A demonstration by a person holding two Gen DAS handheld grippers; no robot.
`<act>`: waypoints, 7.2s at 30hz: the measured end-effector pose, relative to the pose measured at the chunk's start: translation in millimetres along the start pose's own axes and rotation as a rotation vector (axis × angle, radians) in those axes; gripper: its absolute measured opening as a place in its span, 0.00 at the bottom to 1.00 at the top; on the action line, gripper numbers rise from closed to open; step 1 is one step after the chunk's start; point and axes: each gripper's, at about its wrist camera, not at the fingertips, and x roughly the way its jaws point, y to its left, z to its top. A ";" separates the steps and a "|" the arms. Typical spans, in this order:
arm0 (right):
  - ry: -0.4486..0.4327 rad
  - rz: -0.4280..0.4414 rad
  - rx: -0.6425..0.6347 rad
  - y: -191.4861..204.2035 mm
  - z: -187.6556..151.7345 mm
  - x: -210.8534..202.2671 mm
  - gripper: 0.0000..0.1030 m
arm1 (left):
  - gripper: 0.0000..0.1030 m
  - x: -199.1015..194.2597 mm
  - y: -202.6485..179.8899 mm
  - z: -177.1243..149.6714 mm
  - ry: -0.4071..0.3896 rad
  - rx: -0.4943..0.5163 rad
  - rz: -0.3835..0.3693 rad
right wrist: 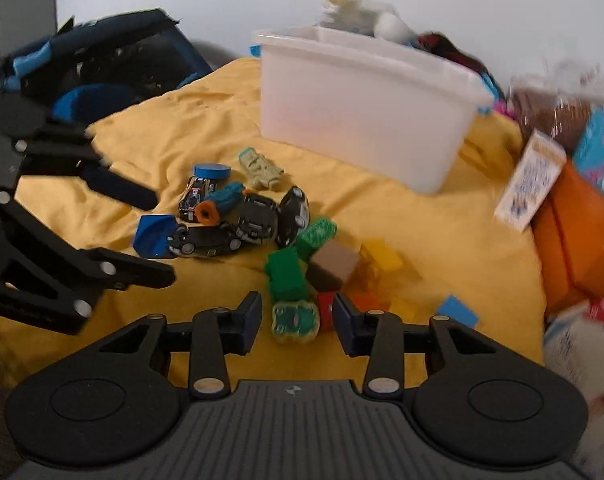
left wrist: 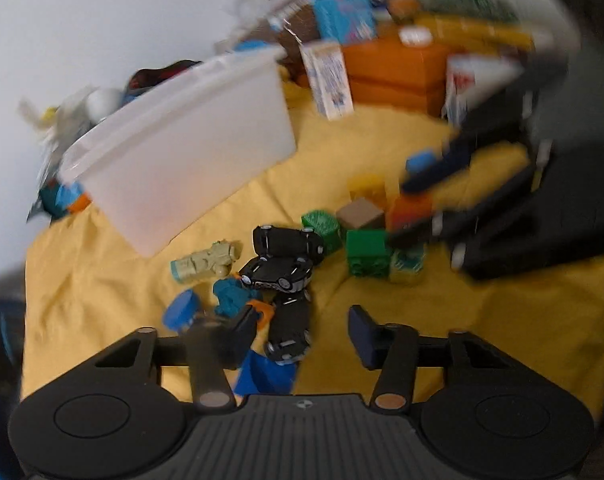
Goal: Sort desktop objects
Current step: 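Move both open tools back over the toy pile, then grasp the white-red car with the right tool while the left tool grasps the white-green car, then lift both cars over the white bin and open both tools to drop them, then move both open tools back over the toy pile, then grasp the square green brick with the right tool while the left tool grasps the narrow green brick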
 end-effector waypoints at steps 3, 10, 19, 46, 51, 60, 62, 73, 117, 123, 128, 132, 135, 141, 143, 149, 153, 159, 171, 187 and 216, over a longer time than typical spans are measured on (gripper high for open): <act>-0.023 -0.033 0.028 -2.1 7.4 -2.0 0.40 | 0.31 27.7 -2.0 0.5 0.067 0.087 0.020; -0.044 -0.012 0.038 -3.5 18.8 0.2 0.41 | 0.20 26.1 19.8 -7.5 0.085 -0.079 -0.056; 0.018 0.096 -0.047 23.3 55.2 55.9 0.39 | 0.20 -39.8 26.1 -58.1 0.107 -0.473 -0.302; 0.218 0.296 0.505 -30.3 -47.3 -4.9 0.28 | 0.50 -30.2 15.1 -46.1 0.141 -0.446 -0.261; 0.173 0.136 0.376 -27.5 -47.7 -20.3 0.42 | 0.50 -41.9 0.4 -37.9 0.125 -0.333 -0.184; 0.119 0.050 0.083 5.4 -33.1 -19.4 0.50 | 0.50 -26.1 -20.1 -33.1 0.153 -0.271 -0.126; 0.132 0.044 0.035 12.1 -34.0 -16.0 0.51 | 0.50 -22.5 -23.7 -36.1 0.174 -0.266 -0.131; 0.190 0.065 0.083 9.3 -51.8 -7.5 0.52 | 0.49 -16.3 -24.4 -44.7 0.191 -0.275 -0.147; -0.345 -0.140 0.030 -99.8 187.3 11.0 0.33 | 0.36 32.3 169.6 164.1 -0.129 -0.358 0.249; -0.202 -0.072 0.208 -105.5 150.8 46.0 0.48 | 0.63 -11.0 115.0 115.2 -0.200 -0.292 0.158; -0.227 -0.087 0.237 -96.3 103.9 6.0 0.55 | 0.63 -24.3 61.6 56.9 -0.050 -0.230 0.070; -0.183 -0.087 0.200 -84.1 62.6 -11.3 0.55 | 0.63 -25.3 36.7 15.2 0.041 -0.410 -0.069; -0.062 -0.024 0.223 -71.6 22.5 -11.1 0.52 | 0.63 -23.3 19.3 -1.0 0.081 -0.440 -0.155; 0.117 0.036 0.272 -41.6 -39.2 -11.4 0.46 | 0.63 -25.5 1.1 -8.2 0.121 -0.344 -0.115; 0.118 0.037 0.198 -26.5 -40.9 -11.3 0.45 | 0.63 -25.2 0.9 -7.9 0.125 -0.355 -0.118; 0.020 -0.021 -0.031 4.9 -22.3 -8.0 0.45 | 0.63 -26.0 0.3 -19.8 0.149 -0.359 -0.085; -0.025 -0.020 -0.126 17.9 -8.5 1.6 0.44 | 0.63 -26.7 1.7 -23.9 0.158 -0.368 -0.084; 0.039 -0.086 -0.230 30.4 -9.5 34.0 0.26 | 0.63 -35.7 3.7 -15.4 0.095 -0.307 -0.060; 0.187 0.399 0.479 -33.1 -48.9 -0.5 0.26 | 0.52 20.5 -9.6 59.5 -0.054 0.031 -0.087; 0.132 0.172 0.580 -50.7 -75.4 -24.2 0.53 | 0.31 76.1 -9.1 64.7 0.021 0.147 -0.116; 0.137 0.147 0.163 4.1 -39.6 -5.0 0.43 | 0.51 -0.1 -12.8 -29.3 0.030 -0.313 -0.164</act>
